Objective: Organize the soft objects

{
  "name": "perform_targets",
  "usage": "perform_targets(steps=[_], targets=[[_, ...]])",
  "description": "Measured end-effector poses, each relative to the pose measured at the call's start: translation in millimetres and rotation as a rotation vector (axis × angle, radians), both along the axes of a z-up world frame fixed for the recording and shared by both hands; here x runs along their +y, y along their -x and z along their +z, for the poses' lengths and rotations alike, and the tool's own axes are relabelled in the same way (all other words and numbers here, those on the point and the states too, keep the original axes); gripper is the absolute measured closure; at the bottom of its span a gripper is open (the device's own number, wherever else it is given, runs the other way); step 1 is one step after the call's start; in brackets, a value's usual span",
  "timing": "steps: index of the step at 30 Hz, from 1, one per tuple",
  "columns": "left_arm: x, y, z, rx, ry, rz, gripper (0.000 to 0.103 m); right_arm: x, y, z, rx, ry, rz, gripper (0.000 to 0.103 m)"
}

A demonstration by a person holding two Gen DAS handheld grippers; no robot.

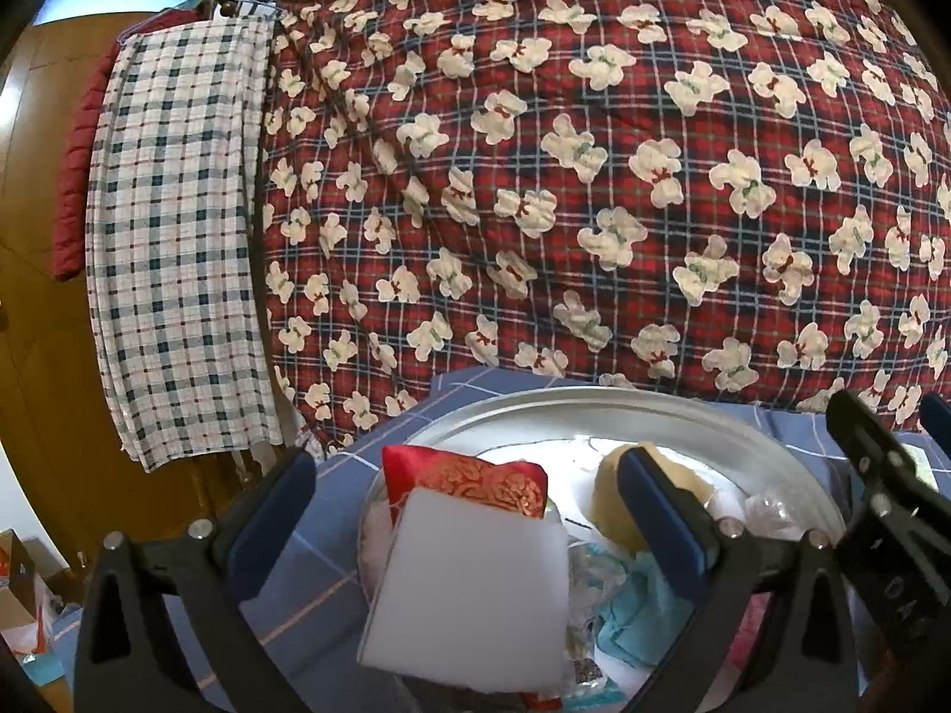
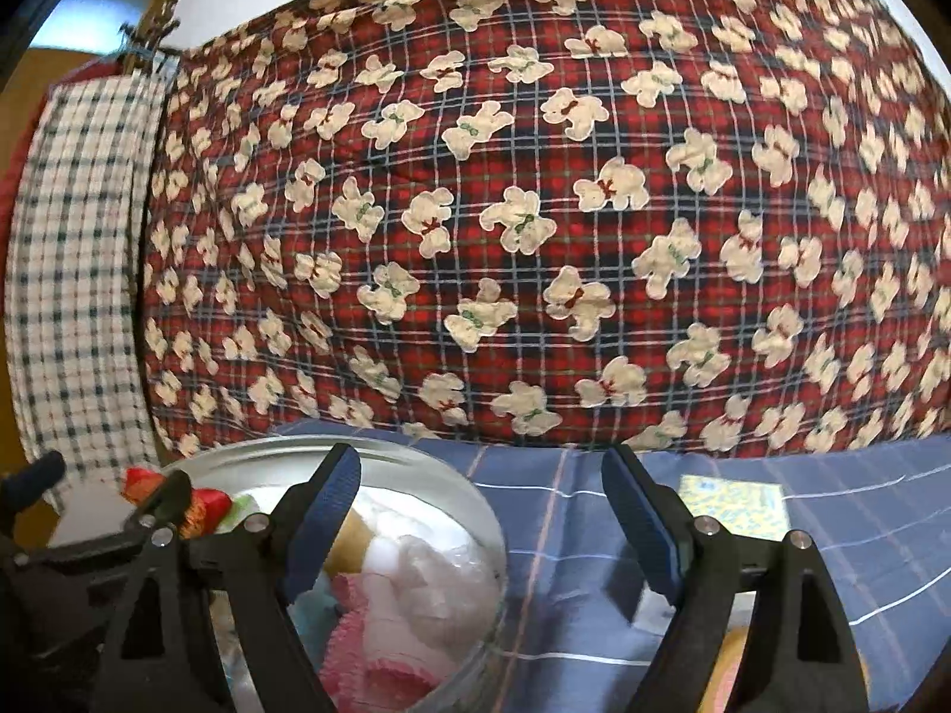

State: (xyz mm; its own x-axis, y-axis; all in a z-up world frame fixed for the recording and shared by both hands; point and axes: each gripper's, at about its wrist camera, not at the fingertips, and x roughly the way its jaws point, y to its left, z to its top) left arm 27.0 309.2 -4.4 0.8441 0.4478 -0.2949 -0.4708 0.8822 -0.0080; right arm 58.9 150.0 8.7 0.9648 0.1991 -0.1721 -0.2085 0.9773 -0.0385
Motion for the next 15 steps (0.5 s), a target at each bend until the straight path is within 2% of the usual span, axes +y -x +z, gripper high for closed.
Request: perform_targets(steps=[7, 15], targets=[[-1, 8, 1, -0.021, 0.007, 0.007, 0.0, -15, 6, 1, -0.006, -0.044, 0.0, 0.018], [-7, 12, 2, -0.023, -0.003, 0.008, 0.0, -32, 24, 4, -0.062, -0.107, 0.02, 0.017]])
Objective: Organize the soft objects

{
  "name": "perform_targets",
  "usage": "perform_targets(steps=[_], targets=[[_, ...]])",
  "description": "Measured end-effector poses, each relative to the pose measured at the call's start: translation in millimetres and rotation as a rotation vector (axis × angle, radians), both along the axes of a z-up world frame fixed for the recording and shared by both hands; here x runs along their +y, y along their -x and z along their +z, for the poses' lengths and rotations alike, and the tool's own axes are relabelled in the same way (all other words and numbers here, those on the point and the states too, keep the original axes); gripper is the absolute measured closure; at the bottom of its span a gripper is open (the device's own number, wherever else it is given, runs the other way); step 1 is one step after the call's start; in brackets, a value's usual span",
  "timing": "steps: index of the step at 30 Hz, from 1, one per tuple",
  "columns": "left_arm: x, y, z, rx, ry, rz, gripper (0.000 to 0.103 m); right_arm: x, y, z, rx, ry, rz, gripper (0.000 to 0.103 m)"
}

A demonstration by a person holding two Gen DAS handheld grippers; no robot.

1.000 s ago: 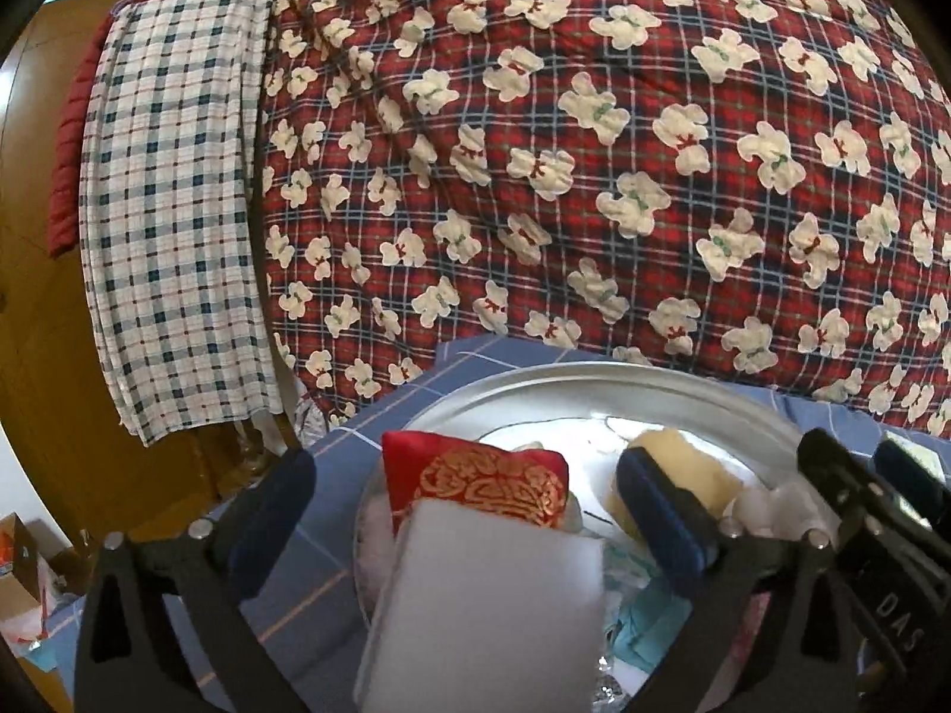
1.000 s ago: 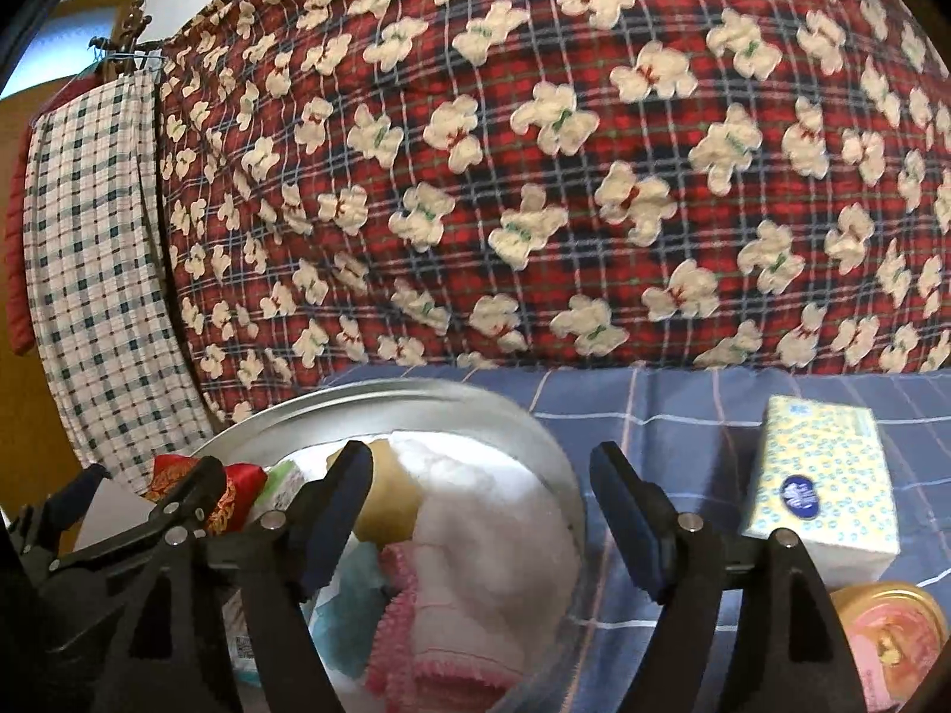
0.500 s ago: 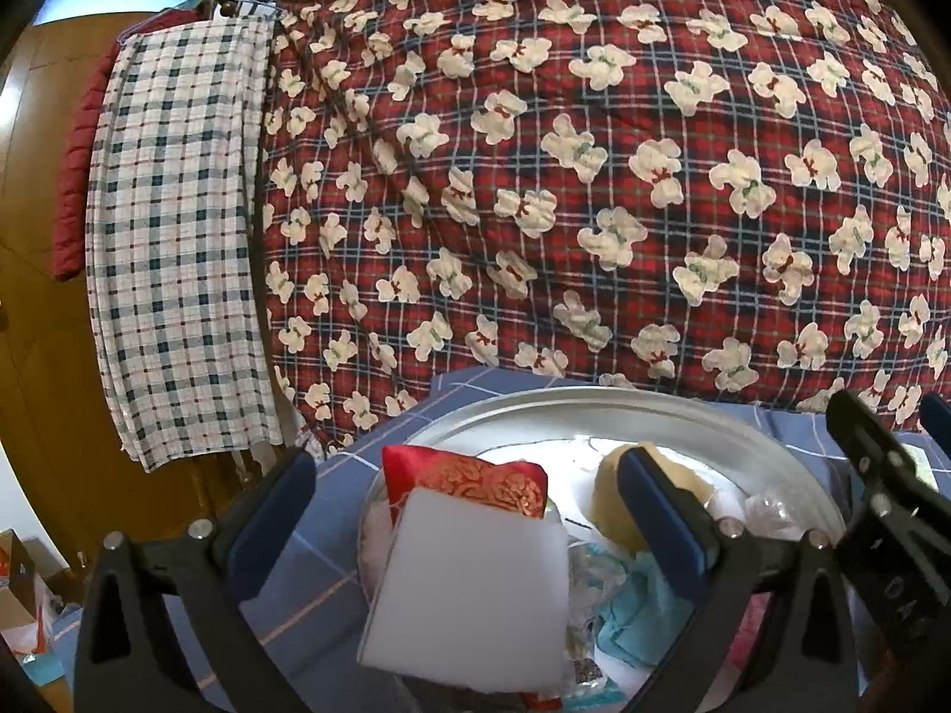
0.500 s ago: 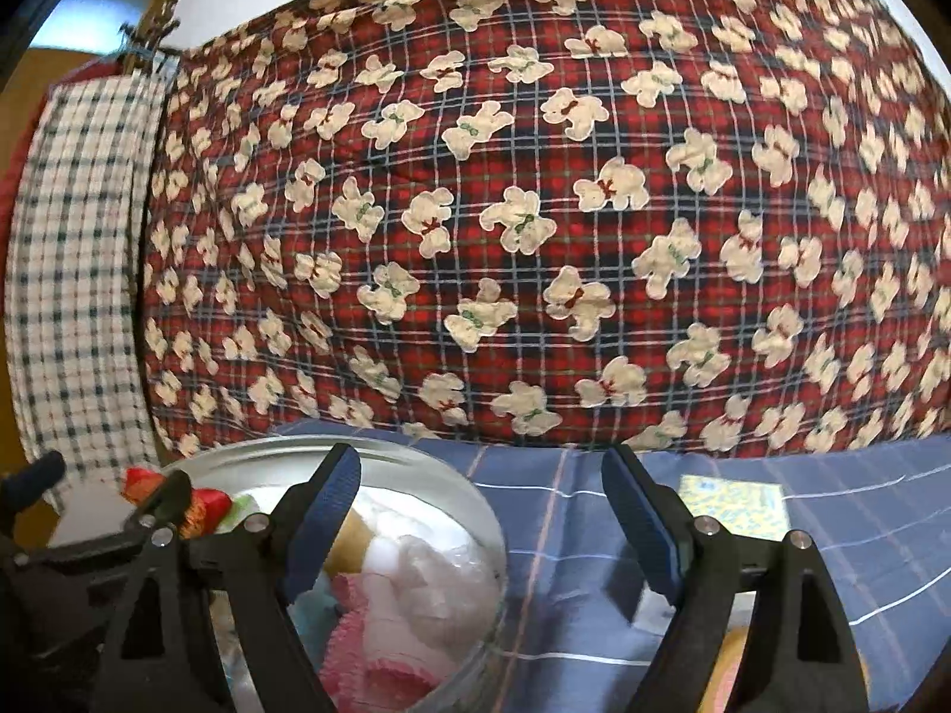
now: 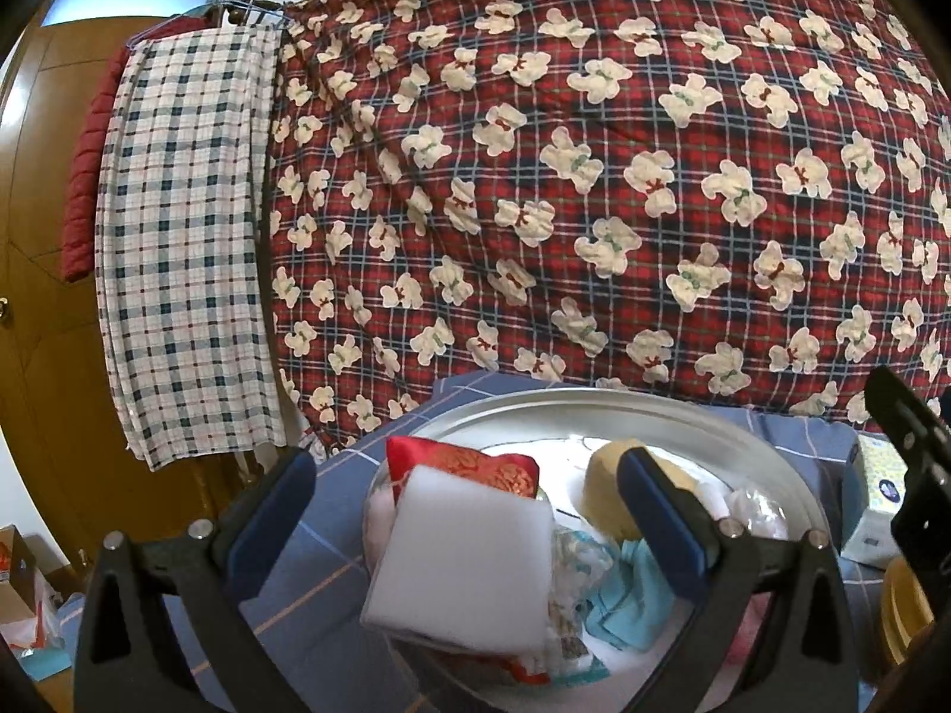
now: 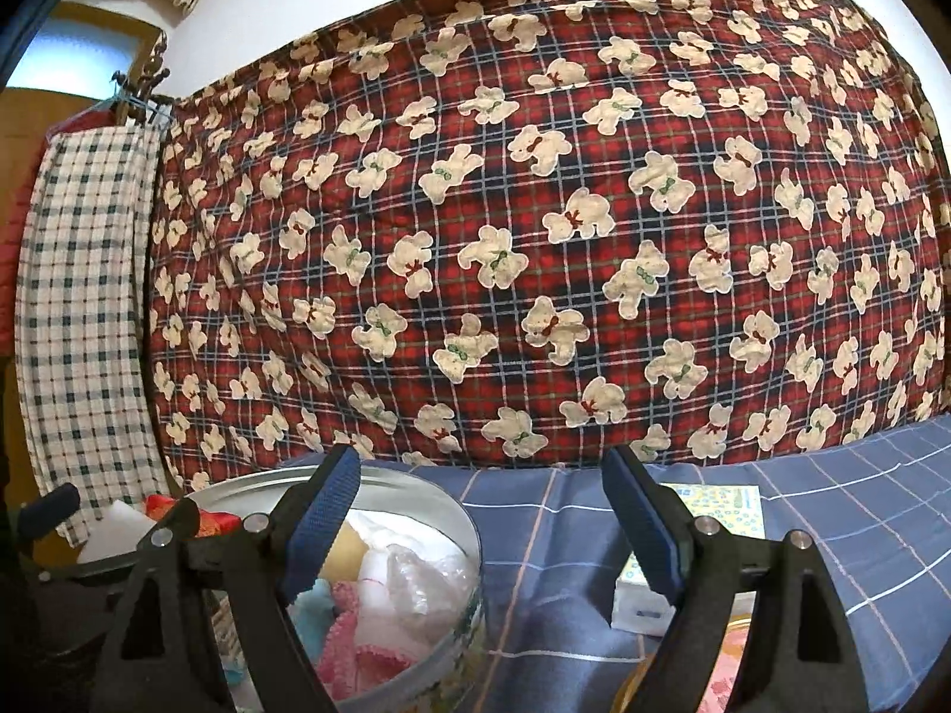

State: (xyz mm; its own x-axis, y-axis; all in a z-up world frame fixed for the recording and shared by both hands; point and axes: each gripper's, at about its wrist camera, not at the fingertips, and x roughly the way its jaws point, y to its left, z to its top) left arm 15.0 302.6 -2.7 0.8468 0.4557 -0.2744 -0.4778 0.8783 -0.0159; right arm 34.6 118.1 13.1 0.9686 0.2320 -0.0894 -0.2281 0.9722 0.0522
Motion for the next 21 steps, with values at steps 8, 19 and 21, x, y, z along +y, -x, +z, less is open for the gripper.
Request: perform_targets(steps=[8, 19, 21], targets=[[-13, 21, 0, -0.018, 0.02, 0.025, 0.0, -16, 15, 2, -0.035, -0.033, 0.005, 0.017], [-29, 30, 2, -0.021, 0.004, -0.008, 0.0, -23, 35, 5, -0.098, -0.004, 0.009, 0.017], [-30, 31, 2, -0.022, 0.001, -0.009, 0.0, -23, 36, 5, -0.1, -0.003, 0.013, 0.017]])
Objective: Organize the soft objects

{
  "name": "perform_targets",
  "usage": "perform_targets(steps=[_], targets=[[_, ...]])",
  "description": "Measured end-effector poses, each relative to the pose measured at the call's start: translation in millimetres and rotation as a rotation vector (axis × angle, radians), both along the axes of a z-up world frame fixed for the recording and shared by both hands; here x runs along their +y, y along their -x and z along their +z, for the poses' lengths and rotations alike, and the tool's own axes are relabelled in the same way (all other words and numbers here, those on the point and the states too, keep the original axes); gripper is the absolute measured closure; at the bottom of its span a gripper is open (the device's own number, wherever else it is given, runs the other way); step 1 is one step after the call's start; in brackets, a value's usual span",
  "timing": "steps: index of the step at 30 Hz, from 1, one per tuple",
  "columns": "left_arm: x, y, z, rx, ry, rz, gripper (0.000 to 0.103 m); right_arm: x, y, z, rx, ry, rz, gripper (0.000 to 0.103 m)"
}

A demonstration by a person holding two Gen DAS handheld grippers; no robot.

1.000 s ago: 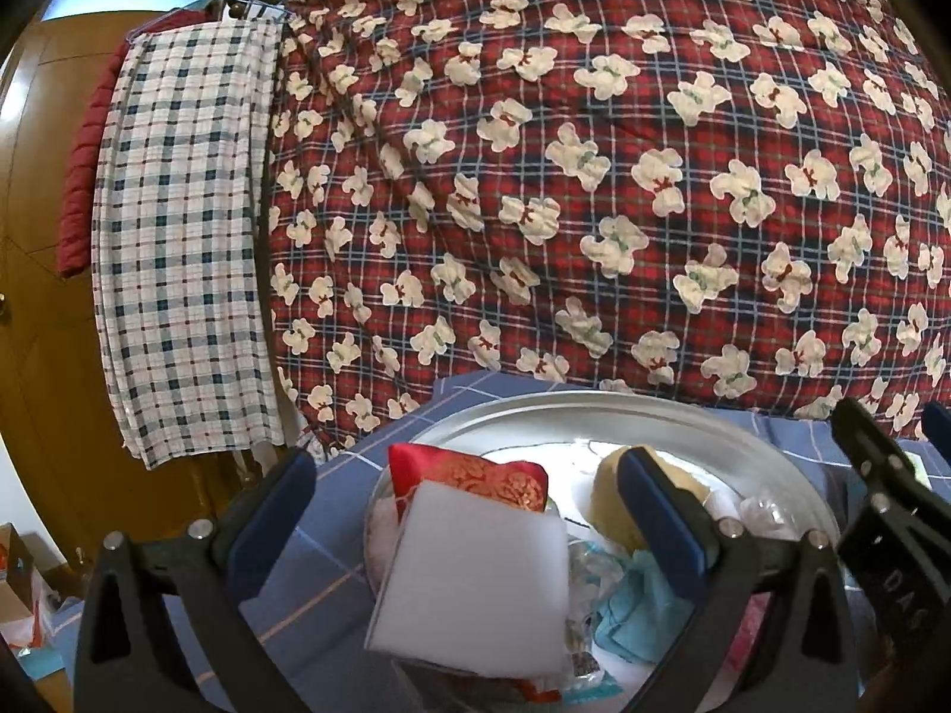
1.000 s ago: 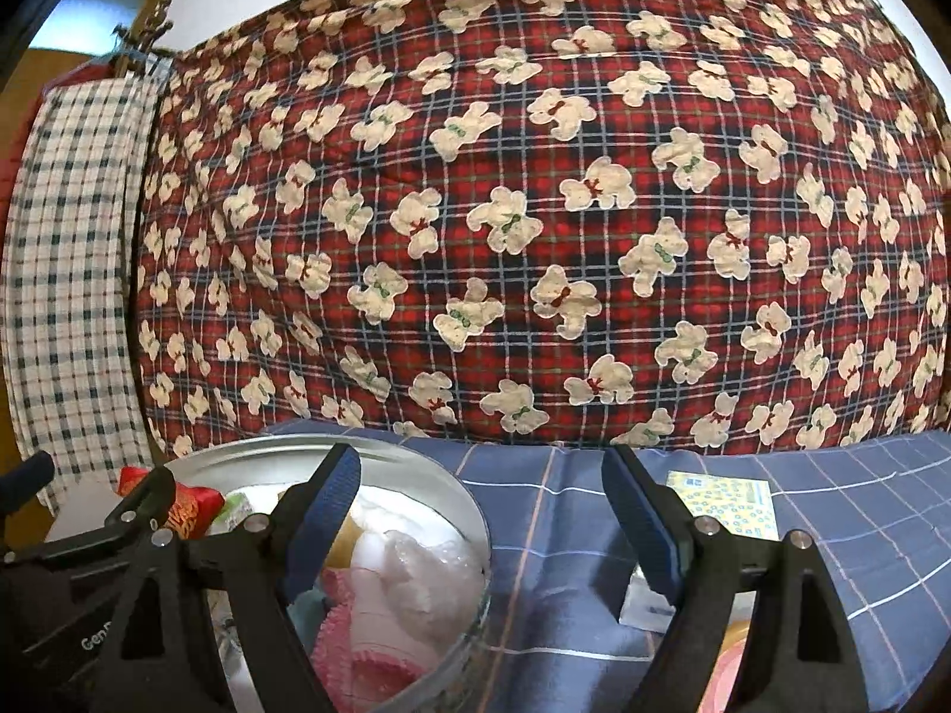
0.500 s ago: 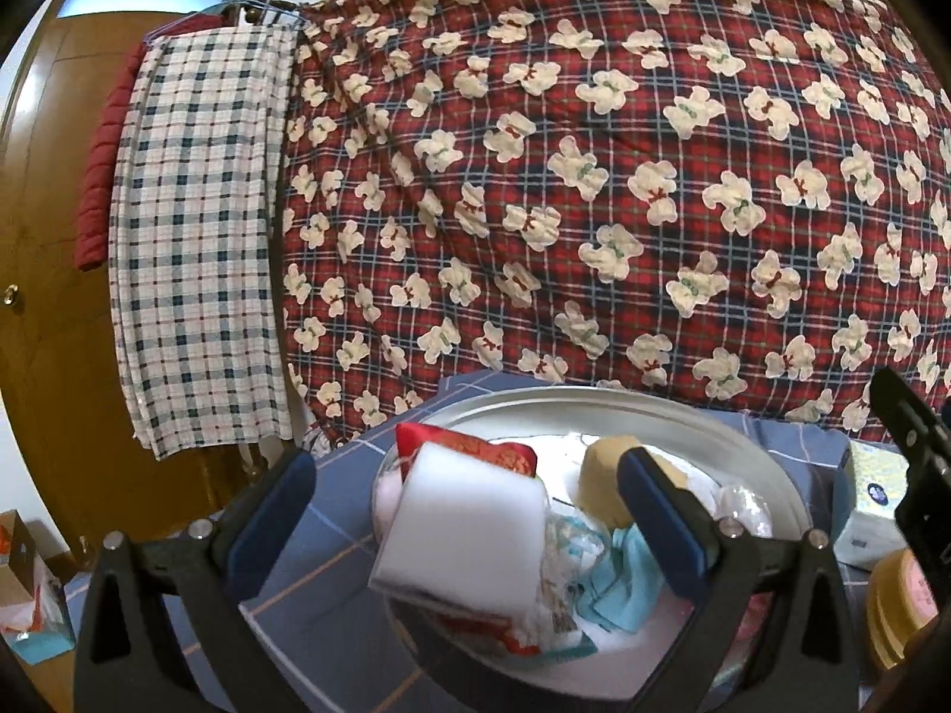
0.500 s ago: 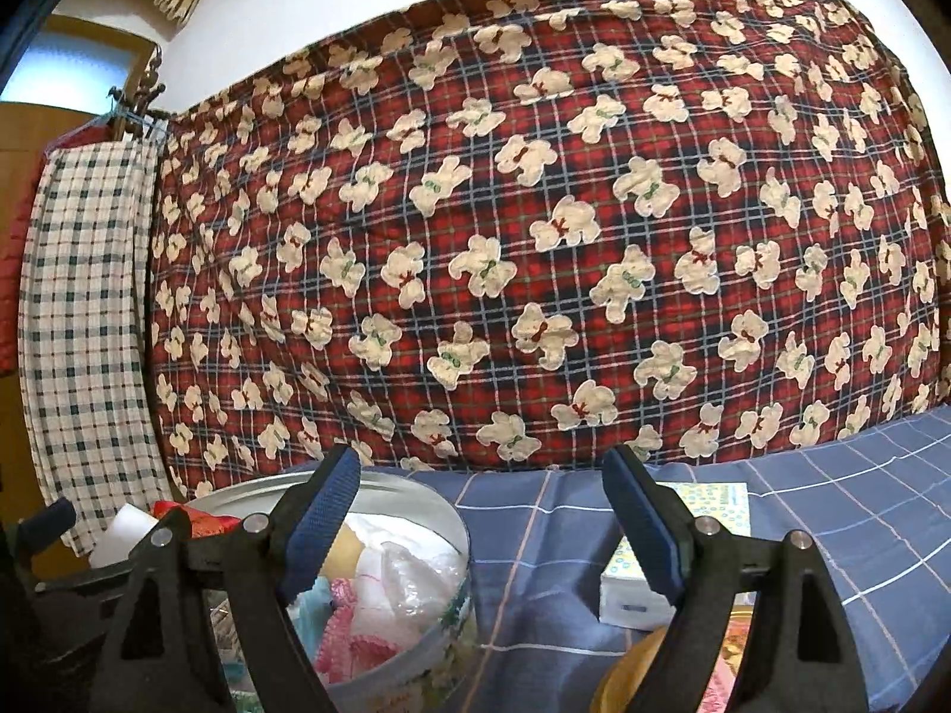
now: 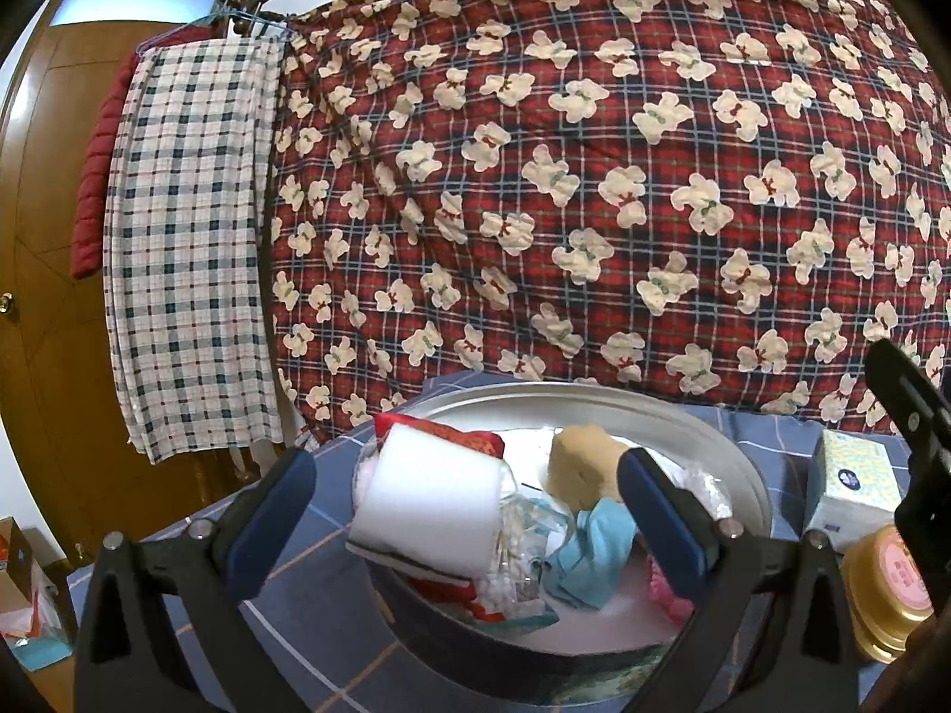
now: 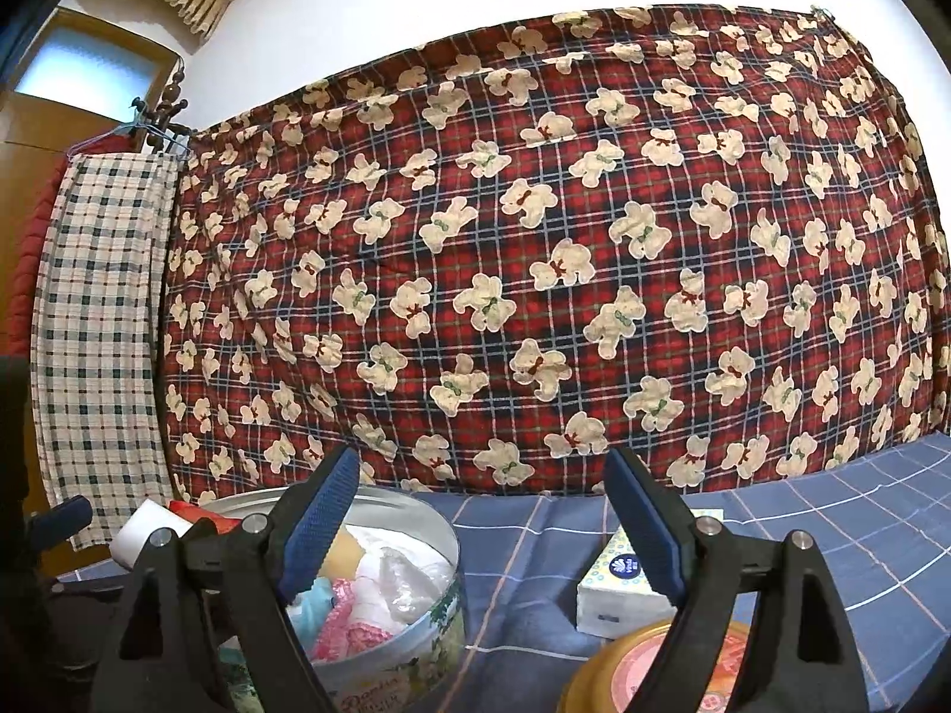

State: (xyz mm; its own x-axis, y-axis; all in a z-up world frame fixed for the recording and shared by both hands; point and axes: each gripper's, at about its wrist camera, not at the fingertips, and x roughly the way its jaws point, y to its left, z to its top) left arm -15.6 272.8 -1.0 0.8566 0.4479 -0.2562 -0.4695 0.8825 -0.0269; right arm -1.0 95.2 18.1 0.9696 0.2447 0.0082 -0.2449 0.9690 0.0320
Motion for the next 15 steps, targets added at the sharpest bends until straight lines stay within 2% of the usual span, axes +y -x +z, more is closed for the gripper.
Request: perform_targets(steps=[15], targets=[[-6.7, 2.9, -0.1, 0.005, -0.014, -0.004, 0.0, -0.5, -0.7, -0.1, 0.004, 0.0, -0.002, 0.016]])
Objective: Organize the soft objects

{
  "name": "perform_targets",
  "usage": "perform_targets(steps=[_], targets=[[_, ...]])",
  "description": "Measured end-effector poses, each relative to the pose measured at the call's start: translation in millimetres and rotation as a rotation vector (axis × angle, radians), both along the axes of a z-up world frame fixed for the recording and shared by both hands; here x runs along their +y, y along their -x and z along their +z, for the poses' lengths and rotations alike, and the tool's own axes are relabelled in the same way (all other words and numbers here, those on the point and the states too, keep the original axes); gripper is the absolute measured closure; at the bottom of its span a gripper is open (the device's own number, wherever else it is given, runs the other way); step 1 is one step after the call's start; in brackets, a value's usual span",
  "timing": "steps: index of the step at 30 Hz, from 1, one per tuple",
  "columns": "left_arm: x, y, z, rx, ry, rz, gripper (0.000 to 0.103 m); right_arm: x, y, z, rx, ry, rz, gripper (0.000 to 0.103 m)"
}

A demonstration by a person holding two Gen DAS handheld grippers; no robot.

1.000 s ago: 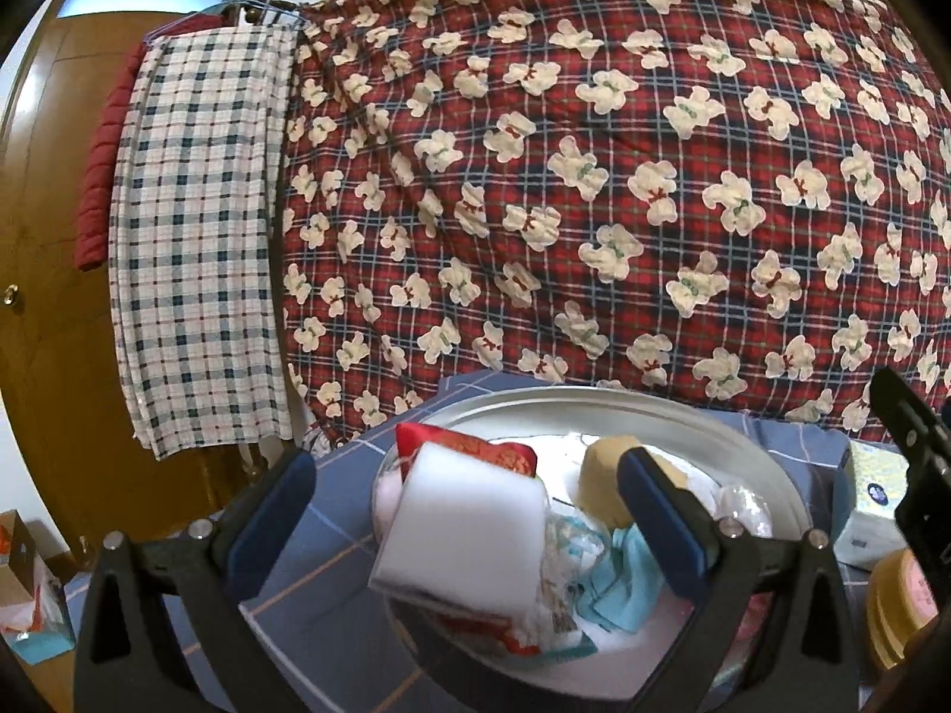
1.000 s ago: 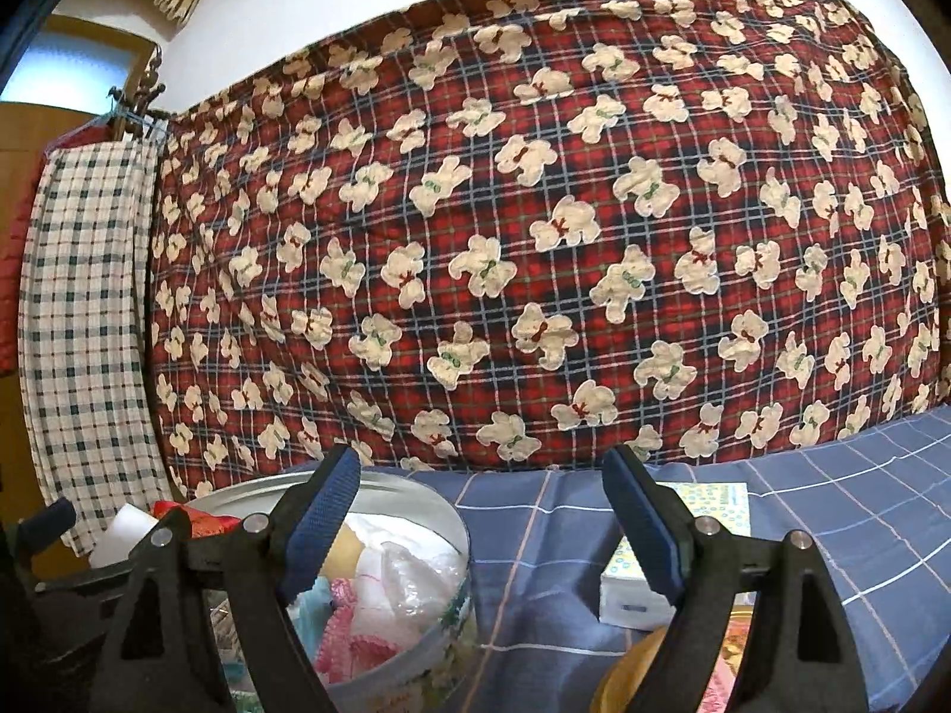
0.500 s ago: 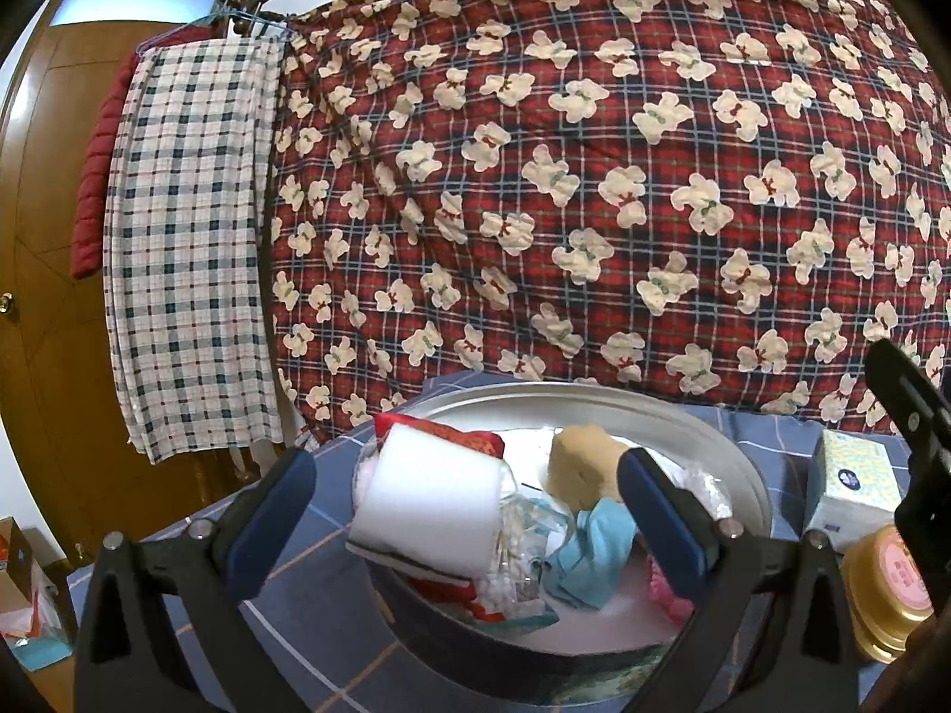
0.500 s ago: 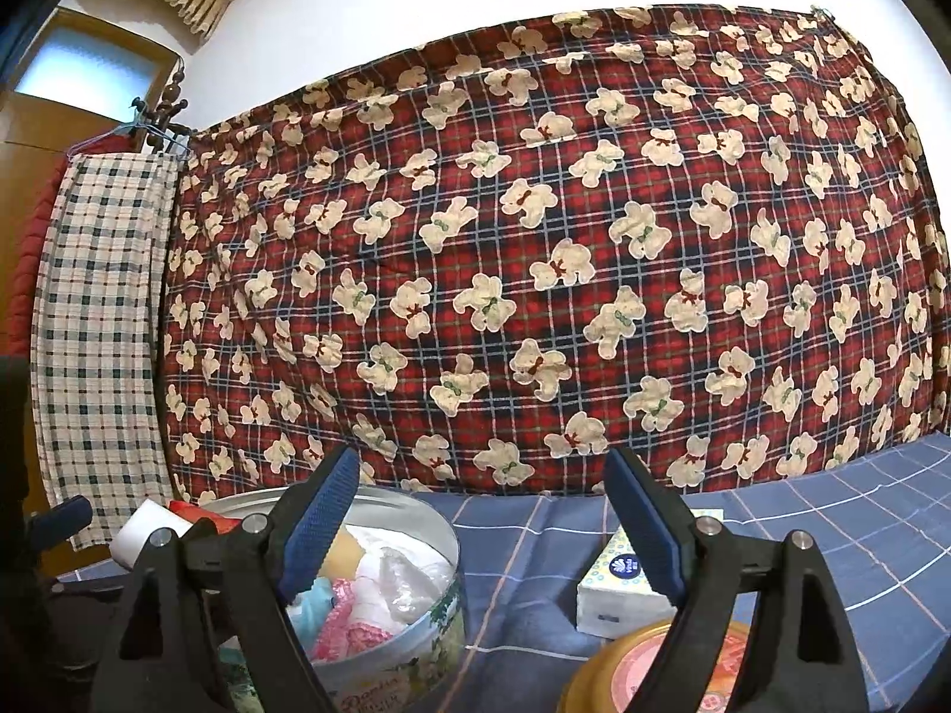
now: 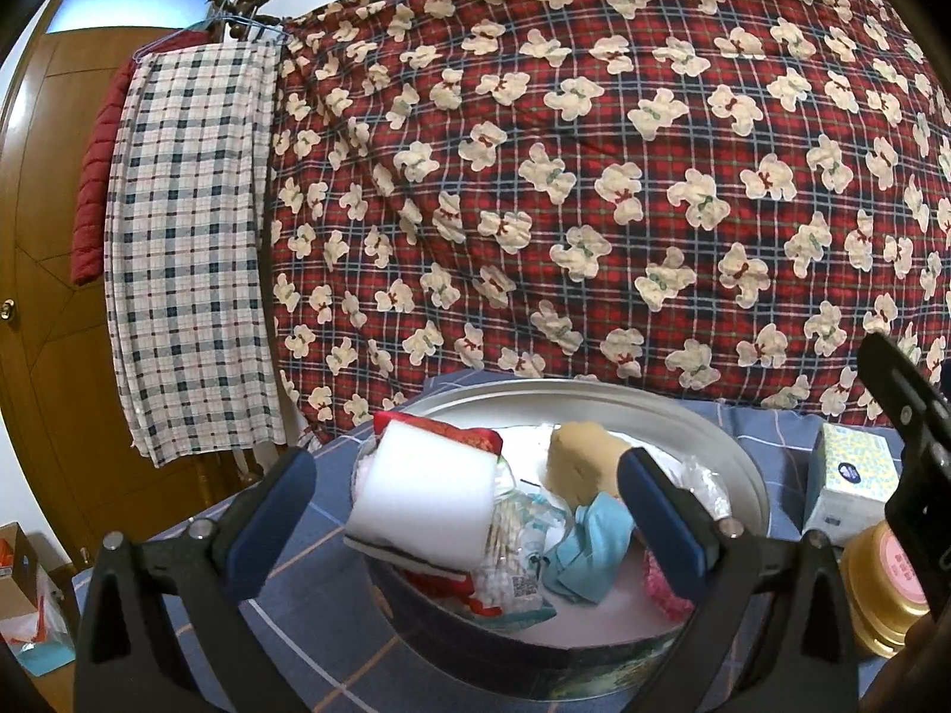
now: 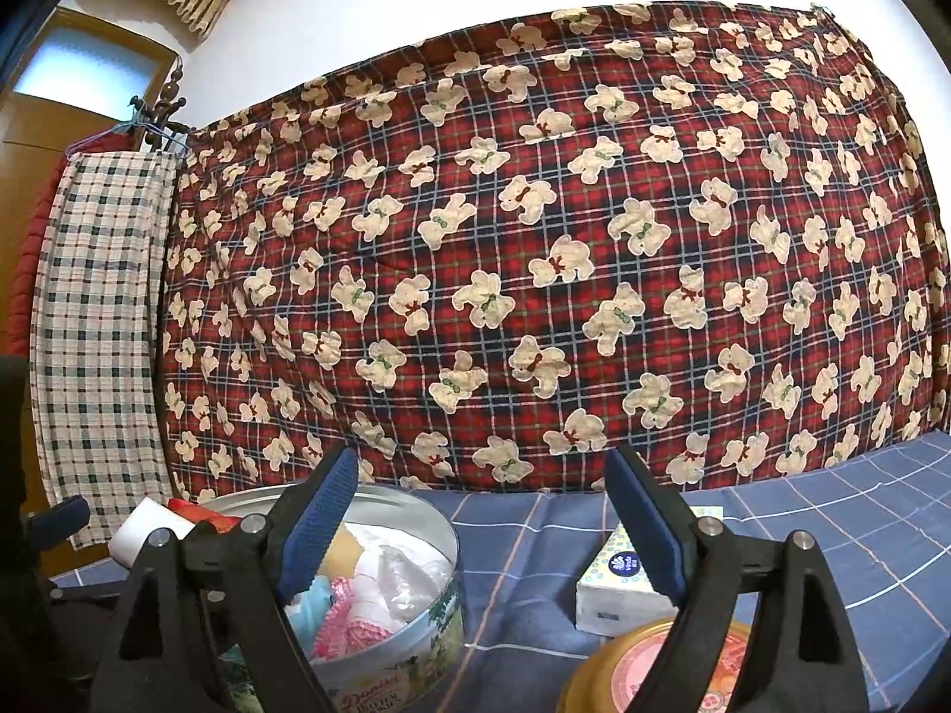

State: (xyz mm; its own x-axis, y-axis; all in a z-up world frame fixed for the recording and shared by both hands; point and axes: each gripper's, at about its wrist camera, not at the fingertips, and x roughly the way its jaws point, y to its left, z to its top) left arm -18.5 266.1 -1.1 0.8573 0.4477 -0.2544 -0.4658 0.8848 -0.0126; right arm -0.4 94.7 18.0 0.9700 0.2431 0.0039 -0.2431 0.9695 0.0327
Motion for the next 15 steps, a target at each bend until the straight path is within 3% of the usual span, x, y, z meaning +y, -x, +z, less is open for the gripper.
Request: perform_targets(steps=[15], targets=[[-1.0, 0.5, 0.2, 0.001, -0.002, 0.0, 0.0, -0.4, -1.0, -0.3, 0.006, -0.004, 0.0, 0.016]])
